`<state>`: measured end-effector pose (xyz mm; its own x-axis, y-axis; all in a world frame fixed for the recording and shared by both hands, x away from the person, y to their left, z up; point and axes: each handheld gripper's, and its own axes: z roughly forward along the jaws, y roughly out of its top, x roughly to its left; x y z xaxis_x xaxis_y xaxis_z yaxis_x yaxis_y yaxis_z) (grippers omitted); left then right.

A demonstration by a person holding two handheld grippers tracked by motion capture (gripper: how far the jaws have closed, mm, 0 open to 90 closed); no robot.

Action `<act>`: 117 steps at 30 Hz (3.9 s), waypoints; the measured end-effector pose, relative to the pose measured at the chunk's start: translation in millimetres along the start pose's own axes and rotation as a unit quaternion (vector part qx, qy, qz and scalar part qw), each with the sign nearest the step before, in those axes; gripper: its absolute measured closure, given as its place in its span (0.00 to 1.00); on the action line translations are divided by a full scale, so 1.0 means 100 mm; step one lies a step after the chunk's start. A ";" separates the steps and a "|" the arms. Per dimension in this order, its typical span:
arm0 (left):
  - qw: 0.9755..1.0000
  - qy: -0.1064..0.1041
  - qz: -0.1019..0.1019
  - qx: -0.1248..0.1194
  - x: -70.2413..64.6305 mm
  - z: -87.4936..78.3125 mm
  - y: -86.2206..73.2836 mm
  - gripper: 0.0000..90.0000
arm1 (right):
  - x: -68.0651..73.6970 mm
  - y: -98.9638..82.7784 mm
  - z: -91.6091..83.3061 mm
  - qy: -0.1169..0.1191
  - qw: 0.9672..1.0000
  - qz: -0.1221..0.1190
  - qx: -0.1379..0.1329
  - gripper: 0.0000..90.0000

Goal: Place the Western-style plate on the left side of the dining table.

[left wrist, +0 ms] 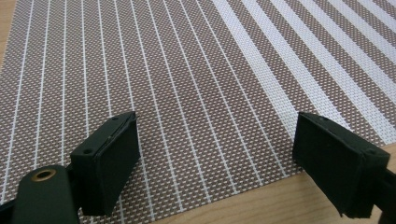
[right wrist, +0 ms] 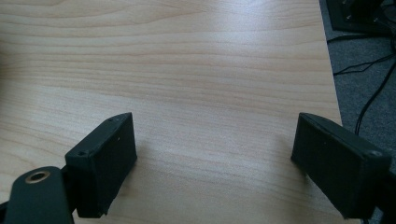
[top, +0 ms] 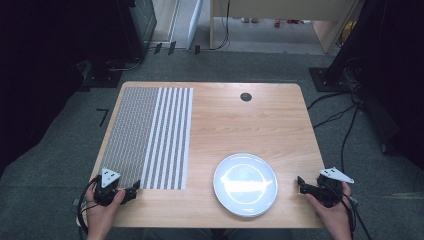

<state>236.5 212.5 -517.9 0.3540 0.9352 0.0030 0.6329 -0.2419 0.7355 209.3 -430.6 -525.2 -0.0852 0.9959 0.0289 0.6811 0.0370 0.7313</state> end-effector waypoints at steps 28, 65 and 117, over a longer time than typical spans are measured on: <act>0.998 0.020 -0.049 -0.045 0.08 -0.10 -0.01 0.16 | -0.06 0.01 0.00 0.016 0.999 0.029 -0.012 0.18; 0.997 -0.030 0.000 -0.069 -0.57 -0.21 0.58 0.16 | 0.00 0.02 0.02 -0.005 1.000 0.003 -0.001 0.16; 0.980 -0.191 0.000 -0.056 -1.60 0.14 0.57 0.16 | 0.56 0.20 -0.21 0.068 0.994 0.042 -0.077 0.31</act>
<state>225.5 45.5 -485.5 0.5996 0.7650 -0.2352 0.5607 -0.1918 0.8055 202.8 -376.0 -494.3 -0.1365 0.9745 0.1783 0.5719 -0.0695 0.8174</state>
